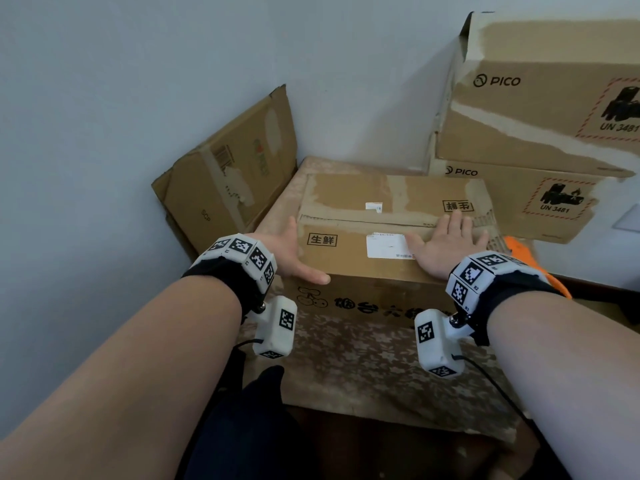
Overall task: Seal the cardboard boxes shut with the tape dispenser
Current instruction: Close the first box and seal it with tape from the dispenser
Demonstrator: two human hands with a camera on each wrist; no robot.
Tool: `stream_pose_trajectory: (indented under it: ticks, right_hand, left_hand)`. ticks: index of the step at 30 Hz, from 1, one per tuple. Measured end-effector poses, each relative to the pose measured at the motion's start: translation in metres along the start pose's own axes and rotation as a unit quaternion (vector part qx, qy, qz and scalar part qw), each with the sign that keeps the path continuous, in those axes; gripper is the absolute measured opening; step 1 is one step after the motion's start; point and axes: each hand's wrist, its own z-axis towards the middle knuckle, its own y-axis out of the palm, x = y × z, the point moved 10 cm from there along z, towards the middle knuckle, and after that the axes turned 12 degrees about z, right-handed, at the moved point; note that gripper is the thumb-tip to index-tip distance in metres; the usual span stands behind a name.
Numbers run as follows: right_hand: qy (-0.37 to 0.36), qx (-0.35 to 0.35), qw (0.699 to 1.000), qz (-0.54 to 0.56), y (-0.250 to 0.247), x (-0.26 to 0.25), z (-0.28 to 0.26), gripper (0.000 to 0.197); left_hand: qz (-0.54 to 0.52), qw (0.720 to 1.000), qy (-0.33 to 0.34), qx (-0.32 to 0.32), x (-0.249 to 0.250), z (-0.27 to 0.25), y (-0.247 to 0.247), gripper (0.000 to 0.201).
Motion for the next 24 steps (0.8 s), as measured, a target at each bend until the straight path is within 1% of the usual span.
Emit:
stream_pose_trajectory:
  ticks: [6, 12, 17, 21, 24]
  right_hand:
    - [-0.043, -0.032, 0.998, -0.012, 0.013, -0.03, -0.003, 0.083]
    - [-0.093, -0.045, 0.994, -0.019, 0.027, -0.062, -0.006, 0.083]
    - [-0.141, -0.053, 0.988, -0.016, 0.032, -0.082, -0.008, 0.079]
    - [-0.168, -0.044, 0.985, -0.019, 0.03, -0.086, -0.009, 0.075]
    - [-0.179, -0.047, 0.982, -0.025, 0.024, -0.081, -0.011, 0.072]
  left_hand:
    - [0.0, 1.0, 0.0, 0.007, -0.002, 0.001, 0.002, 0.158]
    - [0.009, 1.0, -0.006, 0.009, -0.001, -0.002, 0.001, 0.159]
    - [0.023, 1.0, -0.01, -0.001, -0.002, -0.002, 0.002, 0.166]
    - [0.047, 0.998, -0.029, 0.002, -0.003, -0.006, 0.0, 0.159]
    - [0.067, 0.997, -0.031, -0.004, -0.002, -0.007, -0.002, 0.163]
